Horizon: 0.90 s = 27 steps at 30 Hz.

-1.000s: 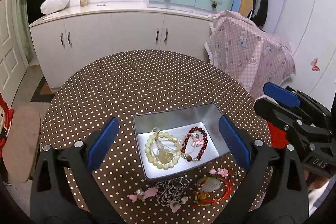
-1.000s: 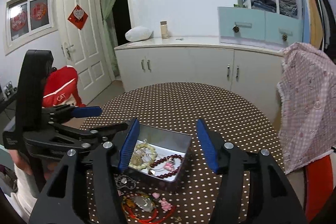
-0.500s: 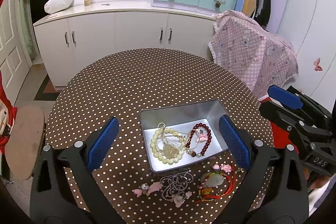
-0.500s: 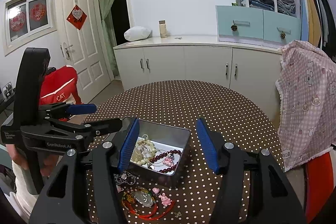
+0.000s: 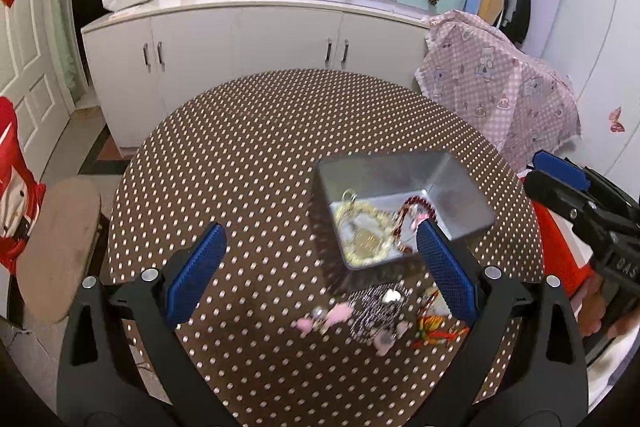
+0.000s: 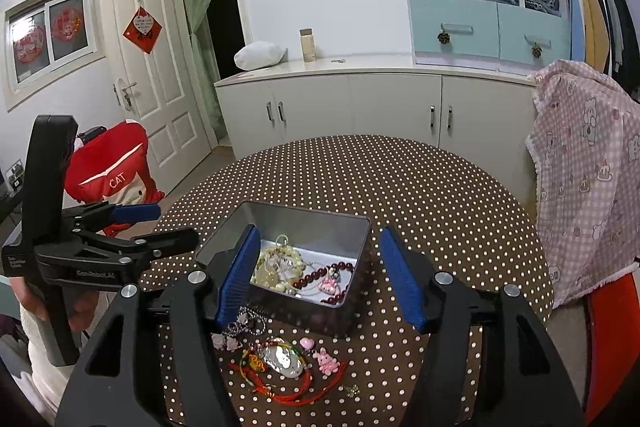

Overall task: Organize jewelry
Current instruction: 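Withdraw both grippers from the box and move the left toward the pink charms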

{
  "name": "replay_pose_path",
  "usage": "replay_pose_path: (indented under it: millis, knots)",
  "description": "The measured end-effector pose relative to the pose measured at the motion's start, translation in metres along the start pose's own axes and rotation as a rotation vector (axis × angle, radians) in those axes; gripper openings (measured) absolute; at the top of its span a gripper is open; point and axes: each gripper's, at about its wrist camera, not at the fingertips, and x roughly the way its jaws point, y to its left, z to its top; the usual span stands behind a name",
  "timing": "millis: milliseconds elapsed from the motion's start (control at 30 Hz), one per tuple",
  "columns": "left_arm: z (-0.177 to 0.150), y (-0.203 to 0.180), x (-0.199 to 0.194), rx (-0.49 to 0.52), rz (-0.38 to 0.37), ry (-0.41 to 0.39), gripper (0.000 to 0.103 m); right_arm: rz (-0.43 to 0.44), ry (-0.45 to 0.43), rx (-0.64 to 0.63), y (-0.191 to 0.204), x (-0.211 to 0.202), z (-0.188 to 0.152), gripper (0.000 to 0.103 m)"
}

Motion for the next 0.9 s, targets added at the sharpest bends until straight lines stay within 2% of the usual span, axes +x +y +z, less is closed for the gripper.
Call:
replay_pose_path:
  millis: [300,433,500,633,767,900]
  knots:
    - [-0.031,0.019,0.005,-0.024,-0.021,0.028,0.094,0.008,0.051,0.036,0.001,0.011,-0.019,0.060]
    - [-0.043,0.017,0.009,0.001,-0.055,0.026,0.092,0.004,0.068,0.044,0.005,0.013,-0.028,0.060]
    - [-0.050,0.014,0.012,0.029,-0.070,0.031,0.077,0.009,0.075,0.048,0.007,0.014,-0.031,0.060]
    - [-0.059,0.004,0.021,0.086,-0.072,0.031,0.061,0.015,0.087,0.047,0.011,0.016,-0.038,0.060]
    - [-0.064,0.000,0.032,0.116,-0.082,0.056,0.034,0.019,0.100,0.052,0.013,0.018,-0.041,0.060]
    - [-0.063,0.002,0.041,0.098,-0.080,0.058,0.031,0.014,0.106,0.052,0.013,0.019,-0.044,0.060]
